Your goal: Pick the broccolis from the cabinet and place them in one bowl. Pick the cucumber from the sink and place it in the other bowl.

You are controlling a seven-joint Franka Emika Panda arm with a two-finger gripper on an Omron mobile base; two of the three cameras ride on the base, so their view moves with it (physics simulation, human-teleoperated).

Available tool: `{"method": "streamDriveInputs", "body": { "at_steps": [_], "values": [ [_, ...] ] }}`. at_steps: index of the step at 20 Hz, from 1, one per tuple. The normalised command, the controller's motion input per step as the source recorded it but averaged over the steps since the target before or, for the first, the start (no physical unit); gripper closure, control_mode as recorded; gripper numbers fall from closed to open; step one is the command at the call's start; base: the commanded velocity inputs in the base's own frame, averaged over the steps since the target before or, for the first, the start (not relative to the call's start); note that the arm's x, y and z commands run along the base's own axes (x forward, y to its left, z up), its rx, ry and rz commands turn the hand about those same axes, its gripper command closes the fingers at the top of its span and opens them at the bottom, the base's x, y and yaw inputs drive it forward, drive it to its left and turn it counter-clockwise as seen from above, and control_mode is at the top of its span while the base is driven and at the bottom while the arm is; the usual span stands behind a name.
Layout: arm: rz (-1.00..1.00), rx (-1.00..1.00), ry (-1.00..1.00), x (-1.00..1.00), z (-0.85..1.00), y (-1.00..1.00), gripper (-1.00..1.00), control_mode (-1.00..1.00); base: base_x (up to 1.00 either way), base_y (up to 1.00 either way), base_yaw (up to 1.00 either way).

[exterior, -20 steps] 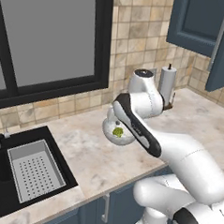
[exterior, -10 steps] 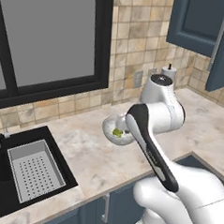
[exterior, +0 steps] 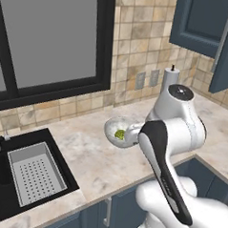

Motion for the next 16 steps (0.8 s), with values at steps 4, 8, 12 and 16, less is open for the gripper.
{"method": "streamDriveInputs", "body": {
  "at_steps": [4,8,12,16],
  "values": [
    [0.00,0.00,0.00,0.00,0.00,0.00,-1.00,-1.00,0.00,0.00,0.00],
    [0.00,0.00,0.00,0.00,0.00,0.00,-1.00,-1.00,0.00,0.00,0.00],
    [0.00,0.00,0.00,0.00,0.00,0.00,-1.00,1.00,0.00,0.00,0.00],
    [0.00,0.00,0.00,0.00,0.00,0.00,-1.00,1.00,-0.60,0.12,0.00]
  ]
}}
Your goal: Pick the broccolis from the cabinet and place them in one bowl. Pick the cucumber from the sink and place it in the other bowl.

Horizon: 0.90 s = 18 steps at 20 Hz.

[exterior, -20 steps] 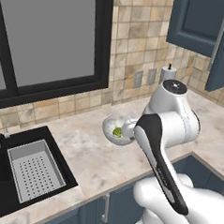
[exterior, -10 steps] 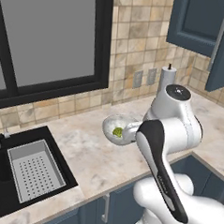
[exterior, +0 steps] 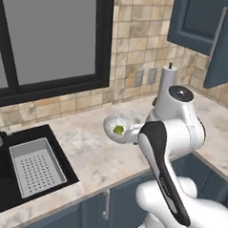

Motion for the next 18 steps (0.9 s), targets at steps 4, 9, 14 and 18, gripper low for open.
{"method": "streamDriveInputs", "body": {
  "at_steps": [4,9,14,18],
  "values": [
    [0.00,0.00,0.00,0.00,0.00,0.00,-1.00,1.00,-1.00,0.32,0.00],
    [0.00,0.00,0.00,0.00,0.00,0.00,-1.00,1.00,-0.84,0.37,-0.02],
    [0.00,0.00,0.00,0.00,0.00,0.00,-1.00,1.00,-0.14,0.38,-0.27],
    [0.00,0.00,0.00,0.00,0.00,0.00,-1.00,1.00,0.07,0.10,-0.76]
  ]
}}
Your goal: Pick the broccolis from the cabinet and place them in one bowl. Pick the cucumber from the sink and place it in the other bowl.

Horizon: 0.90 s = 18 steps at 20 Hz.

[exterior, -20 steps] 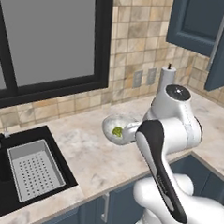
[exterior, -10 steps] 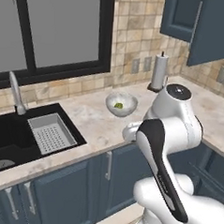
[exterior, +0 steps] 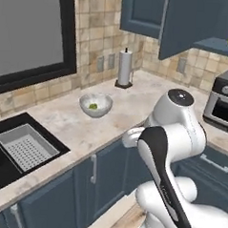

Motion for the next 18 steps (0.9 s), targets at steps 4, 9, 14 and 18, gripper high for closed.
{"method": "streamDriveInputs", "body": {
  "at_steps": [4,9,14,18],
  "values": [
    [0.00,0.00,0.00,0.00,0.00,0.00,-1.00,1.00,0.23,0.00,-0.85],
    [0.00,0.00,0.00,0.00,0.00,0.00,-1.00,1.00,0.28,0.02,-0.86],
    [0.00,0.00,0.00,0.00,0.00,0.00,-1.00,1.00,0.53,0.17,-0.74],
    [0.00,0.00,0.00,0.00,0.00,0.00,-1.00,1.00,0.69,0.31,-0.59]
  ]
}}
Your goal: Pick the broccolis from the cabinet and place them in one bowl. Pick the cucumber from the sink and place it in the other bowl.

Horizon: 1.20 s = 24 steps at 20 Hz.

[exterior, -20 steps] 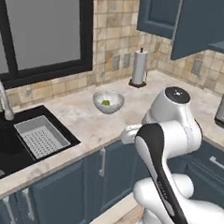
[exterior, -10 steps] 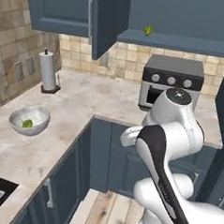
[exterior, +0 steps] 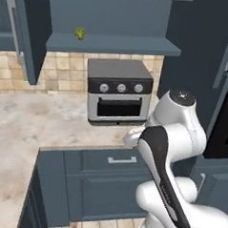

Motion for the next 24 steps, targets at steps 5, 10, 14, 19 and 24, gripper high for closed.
{"method": "streamDriveInputs", "body": {
  "at_steps": [5,10,14,19,24],
  "values": [
    [0.00,0.00,0.00,0.00,0.00,0.00,-1.00,1.00,0.15,0.17,-0.08],
    [0.00,0.00,0.00,0.00,0.00,0.00,-1.00,1.00,0.83,0.07,-0.14],
    [0.00,0.00,0.00,0.00,0.00,0.00,-1.00,1.00,0.80,0.36,-0.29],
    [0.00,0.00,0.00,0.00,0.00,0.00,-1.00,1.00,0.28,0.55,-0.22],
    [0.00,0.00,0.00,0.00,0.00,0.00,-1.00,1.00,0.00,0.59,-0.09]
  ]
}}
